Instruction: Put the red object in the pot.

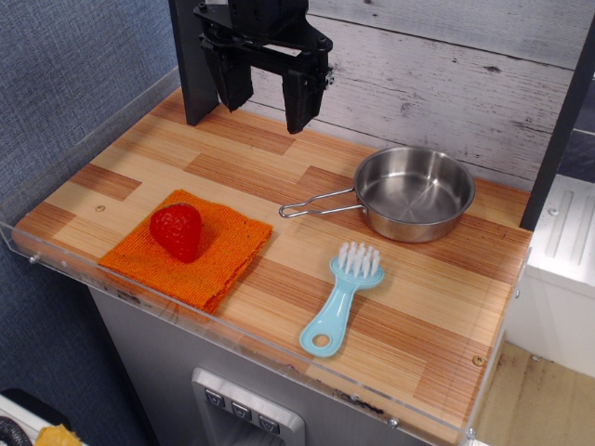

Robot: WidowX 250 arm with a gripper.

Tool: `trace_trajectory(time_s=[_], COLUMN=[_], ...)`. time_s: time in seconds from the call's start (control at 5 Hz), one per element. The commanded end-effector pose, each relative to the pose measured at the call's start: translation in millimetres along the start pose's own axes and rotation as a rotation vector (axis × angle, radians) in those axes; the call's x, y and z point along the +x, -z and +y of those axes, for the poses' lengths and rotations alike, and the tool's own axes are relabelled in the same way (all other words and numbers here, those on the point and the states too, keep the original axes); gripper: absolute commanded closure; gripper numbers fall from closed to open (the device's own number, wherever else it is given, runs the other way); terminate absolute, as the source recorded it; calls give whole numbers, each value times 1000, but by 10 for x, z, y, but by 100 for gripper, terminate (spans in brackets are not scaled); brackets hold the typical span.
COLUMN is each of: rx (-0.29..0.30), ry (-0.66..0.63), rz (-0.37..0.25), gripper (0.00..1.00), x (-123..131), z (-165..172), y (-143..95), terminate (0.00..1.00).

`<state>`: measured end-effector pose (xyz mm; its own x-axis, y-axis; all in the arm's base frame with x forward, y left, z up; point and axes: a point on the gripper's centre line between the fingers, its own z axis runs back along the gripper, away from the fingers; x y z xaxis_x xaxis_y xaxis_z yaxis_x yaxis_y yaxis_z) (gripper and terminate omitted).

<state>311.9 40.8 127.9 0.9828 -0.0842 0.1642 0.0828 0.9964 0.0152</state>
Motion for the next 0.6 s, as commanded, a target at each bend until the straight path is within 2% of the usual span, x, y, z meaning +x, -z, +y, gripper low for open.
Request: trace_trajectory(time_s=[0.0,0.2,0.4], rx=[0,65,74], ry=[0,-24,-12], rz=[0,47,59], gripper=[0,0,0], x=[0,-187,-297], z=[0,-19,-52], y=[0,27,80], terminate=[0,0,0])
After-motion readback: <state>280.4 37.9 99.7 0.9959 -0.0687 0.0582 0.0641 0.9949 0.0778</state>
